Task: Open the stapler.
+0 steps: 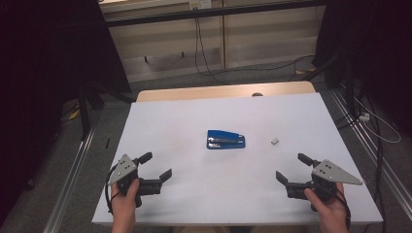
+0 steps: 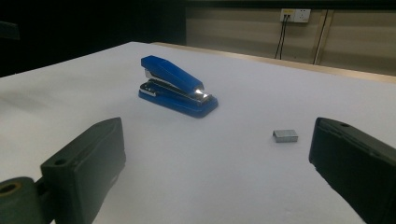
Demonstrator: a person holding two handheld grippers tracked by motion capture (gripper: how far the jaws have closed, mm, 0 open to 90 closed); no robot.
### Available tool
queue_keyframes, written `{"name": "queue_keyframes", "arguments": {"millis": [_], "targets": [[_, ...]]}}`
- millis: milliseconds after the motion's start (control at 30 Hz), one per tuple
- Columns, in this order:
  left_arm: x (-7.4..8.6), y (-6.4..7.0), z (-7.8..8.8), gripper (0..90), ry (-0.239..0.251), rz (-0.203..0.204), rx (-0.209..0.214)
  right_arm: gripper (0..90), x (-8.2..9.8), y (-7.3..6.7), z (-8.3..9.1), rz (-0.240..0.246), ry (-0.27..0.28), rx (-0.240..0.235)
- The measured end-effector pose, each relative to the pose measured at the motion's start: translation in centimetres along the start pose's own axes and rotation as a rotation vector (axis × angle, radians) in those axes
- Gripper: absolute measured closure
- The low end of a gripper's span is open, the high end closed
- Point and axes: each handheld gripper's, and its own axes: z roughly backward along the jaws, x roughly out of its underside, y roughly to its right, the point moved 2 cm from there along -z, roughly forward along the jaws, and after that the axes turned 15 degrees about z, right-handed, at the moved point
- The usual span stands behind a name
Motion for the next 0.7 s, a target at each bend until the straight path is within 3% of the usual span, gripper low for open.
{"name": "queue_keyframes", "arguments": {"millis": [567, 700], "targets": [[-0.4, 0.4, -0.9, 2.8, -0.021, -0.026, 0.019, 2.4, 0.1, -0.1, -0.4, -0.015, 0.001, -0.012], [-0.4, 0.3, -1.2, 2.5, -0.012, -0.021, 0.0, 2.5, 0.1, -0.1, -0.5, -0.015, -0.007, -0.001]]}}
